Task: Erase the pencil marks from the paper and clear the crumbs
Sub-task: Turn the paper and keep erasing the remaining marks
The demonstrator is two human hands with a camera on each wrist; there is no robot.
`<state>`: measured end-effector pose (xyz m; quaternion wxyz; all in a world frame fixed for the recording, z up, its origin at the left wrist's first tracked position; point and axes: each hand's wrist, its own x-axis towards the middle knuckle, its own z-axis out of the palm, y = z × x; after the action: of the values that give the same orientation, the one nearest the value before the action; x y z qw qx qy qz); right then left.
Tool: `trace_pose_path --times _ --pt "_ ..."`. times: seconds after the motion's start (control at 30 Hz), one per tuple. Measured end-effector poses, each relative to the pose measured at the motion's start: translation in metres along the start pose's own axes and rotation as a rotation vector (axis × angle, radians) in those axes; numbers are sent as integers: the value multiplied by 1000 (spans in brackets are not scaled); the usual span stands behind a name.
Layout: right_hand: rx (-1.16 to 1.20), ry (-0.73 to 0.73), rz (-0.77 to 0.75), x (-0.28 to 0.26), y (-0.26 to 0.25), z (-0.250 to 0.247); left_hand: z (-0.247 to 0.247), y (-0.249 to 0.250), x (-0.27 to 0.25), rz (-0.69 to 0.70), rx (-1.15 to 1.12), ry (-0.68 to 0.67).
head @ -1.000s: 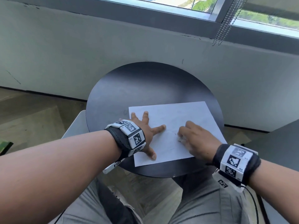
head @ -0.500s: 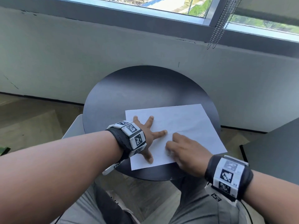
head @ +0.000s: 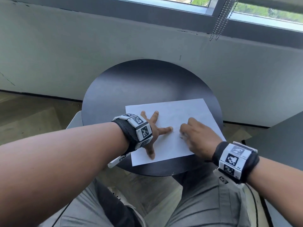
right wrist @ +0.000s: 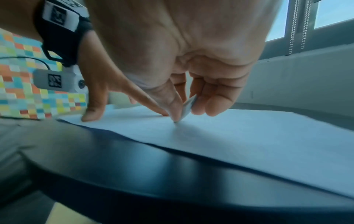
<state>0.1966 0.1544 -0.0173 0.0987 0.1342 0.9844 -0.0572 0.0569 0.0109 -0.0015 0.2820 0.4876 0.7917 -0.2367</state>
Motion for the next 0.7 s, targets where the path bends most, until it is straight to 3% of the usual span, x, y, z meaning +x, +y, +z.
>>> trace_pose_path --times 0.13,0.2,0.3,0.37,0.5,0.63,0.7 --pt "26 -81 -247 -18 -45 14 0 0 2 0 15 1" --pt "19 -98 -185 -12 -28 6 0 0 1 -5 20 3" --pt "-8 -13 33 4 16 -6 -2 2 1 0 14 -10" --pt "-14 -8 13 2 15 -2 -4 3 2 -2 15 -12" --pt "29 -114 -203 -19 -25 9 -4 3 1 -9 18 -18" --pt "-6 -28 55 12 12 -9 -3 3 1 3 26 -5" --pt "-45 -22 65 15 12 -9 -3 2 0 0 20 -4"
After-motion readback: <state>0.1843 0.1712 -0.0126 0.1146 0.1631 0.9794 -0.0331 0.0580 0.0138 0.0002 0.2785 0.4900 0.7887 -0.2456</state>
